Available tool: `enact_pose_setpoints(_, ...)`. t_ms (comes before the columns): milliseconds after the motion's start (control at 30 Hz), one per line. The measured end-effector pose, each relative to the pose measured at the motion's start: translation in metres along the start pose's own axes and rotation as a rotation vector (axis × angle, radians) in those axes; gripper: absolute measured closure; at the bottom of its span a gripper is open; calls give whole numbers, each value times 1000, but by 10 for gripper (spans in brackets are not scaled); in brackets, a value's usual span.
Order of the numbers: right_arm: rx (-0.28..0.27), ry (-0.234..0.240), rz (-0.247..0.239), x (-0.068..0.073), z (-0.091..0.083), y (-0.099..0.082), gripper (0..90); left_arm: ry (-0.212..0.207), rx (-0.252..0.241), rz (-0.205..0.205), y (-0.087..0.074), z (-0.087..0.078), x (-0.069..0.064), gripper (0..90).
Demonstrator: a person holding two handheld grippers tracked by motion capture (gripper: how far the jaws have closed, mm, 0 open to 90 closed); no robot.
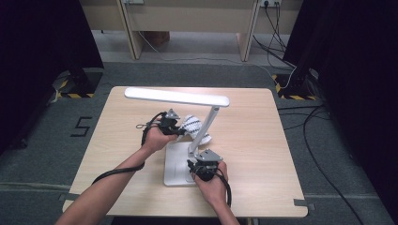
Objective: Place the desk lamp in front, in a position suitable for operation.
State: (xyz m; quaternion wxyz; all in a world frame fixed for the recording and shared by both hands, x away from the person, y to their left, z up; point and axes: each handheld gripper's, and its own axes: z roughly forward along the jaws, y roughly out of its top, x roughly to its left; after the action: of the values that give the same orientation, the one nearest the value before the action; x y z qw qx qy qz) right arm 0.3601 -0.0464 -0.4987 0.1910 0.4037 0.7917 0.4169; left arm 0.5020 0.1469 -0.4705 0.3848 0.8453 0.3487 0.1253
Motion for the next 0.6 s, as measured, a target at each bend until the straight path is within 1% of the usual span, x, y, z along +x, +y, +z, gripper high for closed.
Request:
enact_pose_setpoints(133,14,-2,-11,0,1,1,622,22,-28,-8,-6,-20,4,812)
enact_pose_setpoints(167,24,0,-11,-1,3,1,621,27,-30,-6,-8,-26,6,813)
enact_pose_setpoints(233,26,0,-6,-1,4,1,615,33,-40,-21,-15,-37,8,813)
enact_pose_setpoints(300,27,5,-14,0,5,2,613,38,-51,-25,-21,-47,10,813)
enact_pose_setpoints(333,25,10,-16,1,6,2,613,47,-63,-30,-25,-57,12,813)
enact_pose_setpoints(367,25,14,-20,1,7,2,614,47,-63,-30,-25,-57,12,813)
enact_pose_setpoints(467,27,19,-21,3,8,2,616,61,-84,-36,-32,-72,12,813)
enact_pose_setpoints(500,35,18,-29,3,8,2,617,62,-92,-41,-35,-77,13,813)
enact_pose_setpoints(567,38,19,-29,4,9,2,619,68,-98,-41,-38,-86,13,813)
enact_pose_setpoints(600,39,18,-34,4,9,2,619,75,-108,-45,-42,-95,14,813)
